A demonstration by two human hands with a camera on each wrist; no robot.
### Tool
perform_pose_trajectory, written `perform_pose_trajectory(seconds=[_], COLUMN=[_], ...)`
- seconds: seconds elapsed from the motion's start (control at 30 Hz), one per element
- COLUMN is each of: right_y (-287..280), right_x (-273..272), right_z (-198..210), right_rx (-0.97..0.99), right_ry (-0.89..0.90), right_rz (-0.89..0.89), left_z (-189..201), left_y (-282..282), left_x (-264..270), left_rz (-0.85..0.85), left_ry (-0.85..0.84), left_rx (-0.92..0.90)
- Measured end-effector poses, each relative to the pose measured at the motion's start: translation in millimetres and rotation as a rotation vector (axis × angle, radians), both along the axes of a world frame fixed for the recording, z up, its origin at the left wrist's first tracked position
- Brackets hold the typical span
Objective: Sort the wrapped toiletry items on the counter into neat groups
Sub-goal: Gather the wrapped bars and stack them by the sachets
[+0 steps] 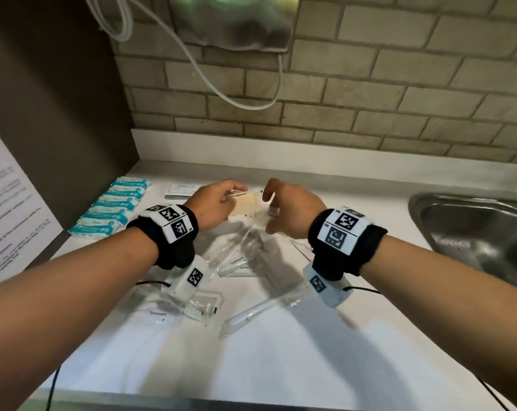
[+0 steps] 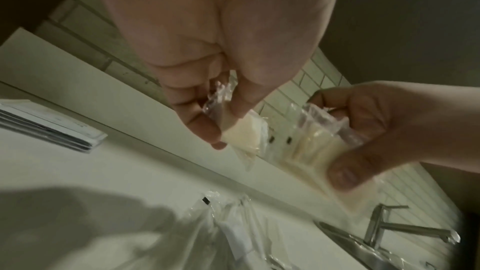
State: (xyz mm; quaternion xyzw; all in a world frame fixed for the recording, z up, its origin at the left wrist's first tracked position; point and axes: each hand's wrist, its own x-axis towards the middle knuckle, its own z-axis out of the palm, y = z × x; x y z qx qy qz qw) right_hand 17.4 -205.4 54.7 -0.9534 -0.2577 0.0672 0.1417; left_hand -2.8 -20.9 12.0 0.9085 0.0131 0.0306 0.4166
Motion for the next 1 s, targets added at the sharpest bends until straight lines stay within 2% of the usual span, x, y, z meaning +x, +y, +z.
perform_pose_trajectory(seconds=[0.07, 0.2, 0.37, 0.53, 0.7, 0.87, 1.0], right_y=[20.7, 67.3, 114.0, 143.1, 145.8, 147.1, 151.9], right_x=[0.7, -0.8, -6.0, -5.1, -0.1, 8.4, 15.6], right_z=[5.8, 1.7, -15.4, -30.7, -43.2, -58.8, -62.6], right_rx=[0.068, 0.130, 0.147, 0.159, 0.036, -0.164, -0.195], right_ry=[0.010, 0.015, -0.028, -0.055, -0.109, 0.072, 0.045], right_rz=[0.040, 0.126, 0.225, 0.213, 0.172, 0.212, 0.195], left_z=[3.3, 13.1, 13.4, 0.5, -15.5, -29.6, -35.0], left_y=[10.6, 37.7, 75.8, 110.1, 135.2, 135.1, 134.5], left_x=[-4.9, -22.0, -42.3, -46.3, -37.9, -29.8, -21.7], left_rz=[-0.007, 0.082, 0.071, 0.001, -0.036, -0.165, -0.211], left_ry=[0.026, 0.099, 0.196, 0.168, 0.147, 0.224, 0.230], left_rx=[-0.102, -0.381, -0.475, -0.237, -0.153, -0.050, 0.135])
